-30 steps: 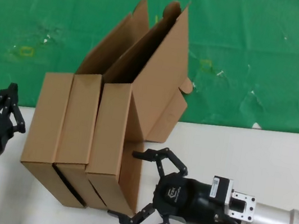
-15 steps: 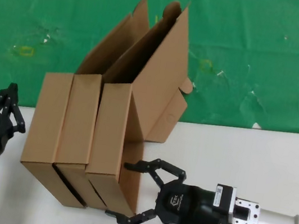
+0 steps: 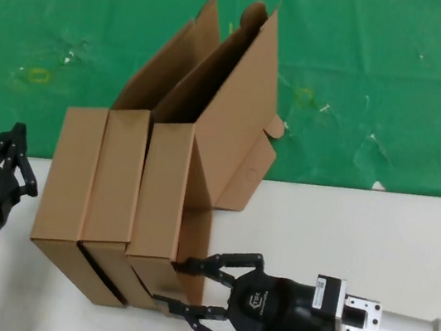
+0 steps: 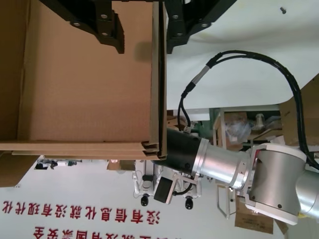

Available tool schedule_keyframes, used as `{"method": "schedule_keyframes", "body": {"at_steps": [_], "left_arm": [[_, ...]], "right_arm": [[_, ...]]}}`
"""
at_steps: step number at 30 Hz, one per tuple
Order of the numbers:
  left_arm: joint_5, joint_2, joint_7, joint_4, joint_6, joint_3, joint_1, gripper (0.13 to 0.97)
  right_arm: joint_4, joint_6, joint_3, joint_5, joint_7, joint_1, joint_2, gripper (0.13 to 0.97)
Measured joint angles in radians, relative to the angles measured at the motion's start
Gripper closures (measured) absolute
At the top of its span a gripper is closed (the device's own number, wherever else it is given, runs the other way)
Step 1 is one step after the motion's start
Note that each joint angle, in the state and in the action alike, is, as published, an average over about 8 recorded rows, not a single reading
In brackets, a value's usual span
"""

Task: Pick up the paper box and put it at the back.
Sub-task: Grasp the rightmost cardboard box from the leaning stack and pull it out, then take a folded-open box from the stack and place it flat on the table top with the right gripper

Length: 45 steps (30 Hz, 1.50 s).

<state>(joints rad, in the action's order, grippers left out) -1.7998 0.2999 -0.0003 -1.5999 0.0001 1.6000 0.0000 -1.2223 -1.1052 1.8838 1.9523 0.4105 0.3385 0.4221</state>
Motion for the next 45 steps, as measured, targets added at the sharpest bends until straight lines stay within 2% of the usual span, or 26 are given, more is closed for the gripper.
{"method": "schedule_keyframes", "body": {"at_steps": [1, 9, 18, 29, 33, 40, 45], "left_arm": [[0.000, 0.000, 0.000, 0.000, 0.000, 0.000, 0.000, 0.953], [0.000, 0.000, 0.000, 0.000, 0.000, 0.000, 0.000, 0.953], [0.000, 0.000, 0.000, 0.000, 0.000, 0.000, 0.000, 0.953], [0.000, 0.000, 0.000, 0.000, 0.000, 0.000, 0.000, 0.953], [0.000, 0.000, 0.000, 0.000, 0.000, 0.000, 0.000, 0.953], [0.000, 0.000, 0.000, 0.000, 0.000, 0.000, 0.000, 0.953], [0.000, 0.000, 0.000, 0.000, 0.000, 0.000, 0.000, 0.953]], "right_arm": [[-0.001, -0.001, 0.001, -0.001, -0.001, -0.001, 0.001, 0.622], [-0.012, -0.007, 0.006, -0.005, -0.010, -0.011, 0.010, 0.803], [-0.022, -0.005, 0.006, -0.007, -0.013, -0.022, 0.017, 0.911], [-0.072, 0.001, -0.018, 0.008, -0.029, -0.047, 0.047, 0.945], [-0.156, -0.004, -0.069, 0.043, -0.054, -0.090, 0.105, 0.945], [-0.320, 0.006, -0.219, 0.106, -0.132, -0.154, 0.272, 0.945], [-0.360, 0.072, -0.269, 0.044, -0.222, -0.100, 0.397, 0.946]]}}
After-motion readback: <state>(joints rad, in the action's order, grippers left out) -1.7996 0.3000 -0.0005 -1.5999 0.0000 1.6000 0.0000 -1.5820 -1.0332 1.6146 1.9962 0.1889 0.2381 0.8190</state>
